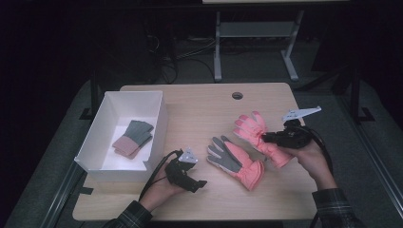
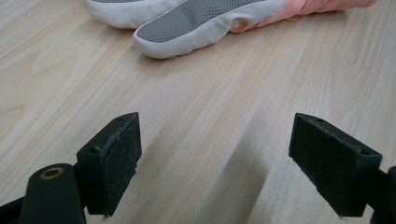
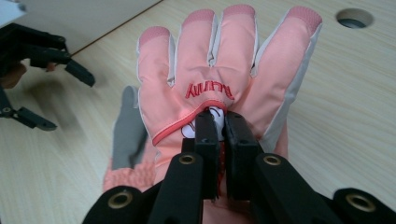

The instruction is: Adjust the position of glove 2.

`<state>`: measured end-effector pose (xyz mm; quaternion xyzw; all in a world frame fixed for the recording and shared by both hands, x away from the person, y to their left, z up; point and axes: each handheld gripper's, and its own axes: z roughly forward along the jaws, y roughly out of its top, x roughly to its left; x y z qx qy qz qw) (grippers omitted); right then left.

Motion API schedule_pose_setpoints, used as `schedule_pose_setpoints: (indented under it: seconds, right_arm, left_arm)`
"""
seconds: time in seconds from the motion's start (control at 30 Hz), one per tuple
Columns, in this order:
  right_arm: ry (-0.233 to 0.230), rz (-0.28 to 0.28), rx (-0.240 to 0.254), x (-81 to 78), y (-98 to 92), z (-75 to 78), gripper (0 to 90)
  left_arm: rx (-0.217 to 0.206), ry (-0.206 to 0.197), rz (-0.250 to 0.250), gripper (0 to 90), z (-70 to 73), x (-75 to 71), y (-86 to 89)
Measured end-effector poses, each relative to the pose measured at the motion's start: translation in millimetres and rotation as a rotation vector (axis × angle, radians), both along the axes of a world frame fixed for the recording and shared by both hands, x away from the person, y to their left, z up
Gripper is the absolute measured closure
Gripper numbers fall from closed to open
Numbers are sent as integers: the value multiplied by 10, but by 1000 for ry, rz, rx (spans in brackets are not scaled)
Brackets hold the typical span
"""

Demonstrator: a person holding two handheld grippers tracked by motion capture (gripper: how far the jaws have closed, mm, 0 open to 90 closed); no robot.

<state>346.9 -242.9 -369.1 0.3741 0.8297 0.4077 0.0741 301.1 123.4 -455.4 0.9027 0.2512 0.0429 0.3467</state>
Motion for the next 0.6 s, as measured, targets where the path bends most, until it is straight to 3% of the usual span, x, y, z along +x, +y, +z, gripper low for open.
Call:
schedule_pose_setpoints:
  seconds: [0.3, 0.6]
  right_arm:
    - [-27, 93, -20, -113, 378, 95, 853]
    - [-33, 138, -37, -172, 621, 92, 853]
  left_arm:
    - [-12, 0, 11, 164, 9, -8, -3]
    - [-8, 3, 9, 164, 18, -21, -4]
